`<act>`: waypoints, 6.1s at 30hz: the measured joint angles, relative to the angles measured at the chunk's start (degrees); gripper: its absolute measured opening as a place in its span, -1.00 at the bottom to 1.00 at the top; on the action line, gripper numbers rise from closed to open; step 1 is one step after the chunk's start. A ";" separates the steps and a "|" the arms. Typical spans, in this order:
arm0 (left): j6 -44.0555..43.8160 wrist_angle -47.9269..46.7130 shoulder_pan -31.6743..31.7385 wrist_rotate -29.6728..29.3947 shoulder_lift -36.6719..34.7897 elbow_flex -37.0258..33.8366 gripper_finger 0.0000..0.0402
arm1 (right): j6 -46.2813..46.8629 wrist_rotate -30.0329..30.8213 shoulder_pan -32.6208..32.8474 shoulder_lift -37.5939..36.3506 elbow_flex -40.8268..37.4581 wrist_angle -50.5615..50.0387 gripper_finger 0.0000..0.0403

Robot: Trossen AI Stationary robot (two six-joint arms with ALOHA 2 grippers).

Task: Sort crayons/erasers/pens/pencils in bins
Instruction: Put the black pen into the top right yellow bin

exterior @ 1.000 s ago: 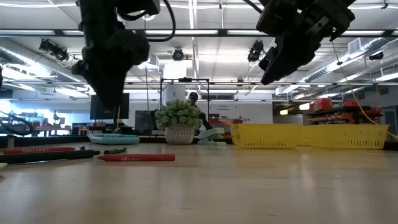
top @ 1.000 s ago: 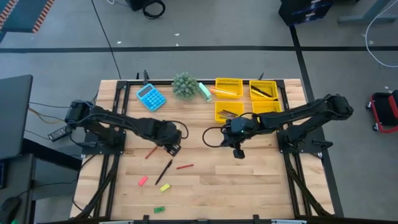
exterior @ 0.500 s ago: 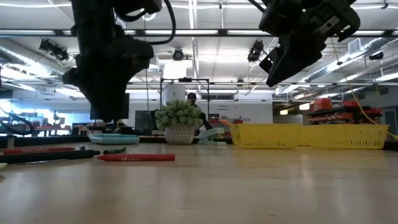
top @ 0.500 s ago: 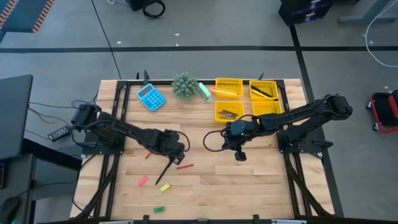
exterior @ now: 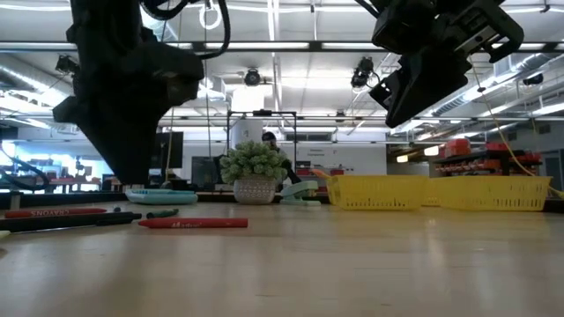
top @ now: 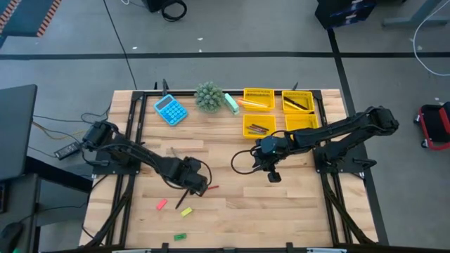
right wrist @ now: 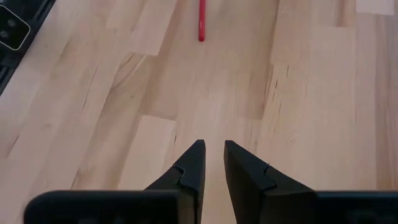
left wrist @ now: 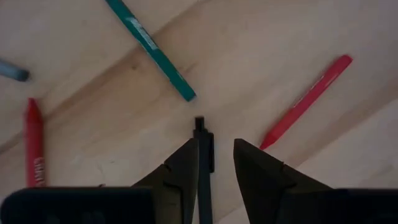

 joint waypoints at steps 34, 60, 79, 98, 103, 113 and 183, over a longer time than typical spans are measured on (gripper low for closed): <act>-4.33 0.43 -1.25 0.29 1.41 -0.02 -0.65 | -11.93 -1.29 -0.01 -0.02 -0.43 -1.66 -0.68; -0.89 -0.08 0.08 1.71 6.22 0.00 -0.31 | -11.70 -1.29 0.00 -0.02 -1.92 -1.62 -0.68; -0.74 -1.42 0.82 3.19 7.09 0.17 -0.76 | -11.66 -1.29 0.00 -0.02 -1.97 -1.95 -0.68; 13.41 -5.00 5.85 2.77 4.78 3.45 -0.80 | -9.35 2.41 -0.07 -2.38 -0.13 -6.82 -0.68; 23.22 -8.13 10.47 0.78 4.76 8.47 -0.82 | -4.69 7.78 -0.08 -6.95 -0.13 -10.17 -0.68; 50.41 -2.54 19.23 -6.17 4.67 20.05 -0.90 | 9.55 9.50 -0.07 -16.97 -0.11 -20.93 -0.68; 84.09 78.16 48.10 23.08 -24.64 -24.39 -0.93 | 7.68 16.05 -10.39 32.33 22.51 -16.08 -0.18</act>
